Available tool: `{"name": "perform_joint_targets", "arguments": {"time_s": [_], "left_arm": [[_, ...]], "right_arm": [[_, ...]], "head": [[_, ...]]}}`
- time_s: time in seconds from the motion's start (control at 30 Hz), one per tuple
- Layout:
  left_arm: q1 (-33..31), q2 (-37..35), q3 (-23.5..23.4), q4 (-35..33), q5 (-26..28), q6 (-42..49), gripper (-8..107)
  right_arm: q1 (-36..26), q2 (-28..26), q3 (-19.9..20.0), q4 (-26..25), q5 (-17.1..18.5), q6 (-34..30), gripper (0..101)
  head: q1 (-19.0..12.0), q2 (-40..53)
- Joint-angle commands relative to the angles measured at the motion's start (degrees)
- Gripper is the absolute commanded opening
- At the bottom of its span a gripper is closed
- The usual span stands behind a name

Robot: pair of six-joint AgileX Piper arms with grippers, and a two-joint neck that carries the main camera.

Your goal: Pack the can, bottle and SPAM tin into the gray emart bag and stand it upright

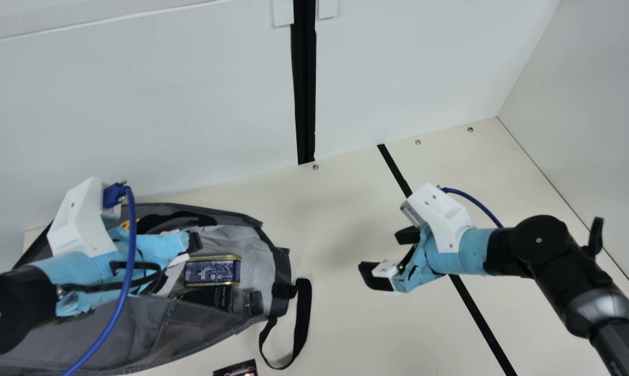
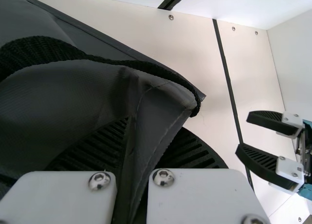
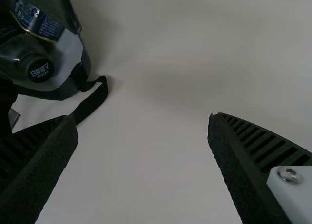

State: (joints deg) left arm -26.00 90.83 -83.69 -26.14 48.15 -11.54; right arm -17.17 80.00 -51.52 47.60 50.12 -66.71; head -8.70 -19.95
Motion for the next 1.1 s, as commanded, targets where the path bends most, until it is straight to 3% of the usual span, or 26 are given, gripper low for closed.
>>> {"name": "perform_joint_targets", "arguments": {"time_s": [0.0, 0.57, 1.07], "left_arm": [[0.0, 0.0, 0.0, 0.0, 0.0, 0.0, -8], [0.0, 0.0, 0.0, 0.0, 0.0, 0.0, -8], [0.0, 0.0, 0.0, 0.0, 0.0, 0.0, -8]], "right_arm": [[0.8, 1.1, -0.1, 1.1, -0.3, -0.7, 95], [9.0, 11.7, -2.8, 9.1, -3.2, -6.5, 95], [16.3, 21.4, -8.5, 14.4, -4.6, -9.6, 95]], "head": [[-1.3, 0.0], [-1.3, 0.0], [-1.3, 0.0]]}}
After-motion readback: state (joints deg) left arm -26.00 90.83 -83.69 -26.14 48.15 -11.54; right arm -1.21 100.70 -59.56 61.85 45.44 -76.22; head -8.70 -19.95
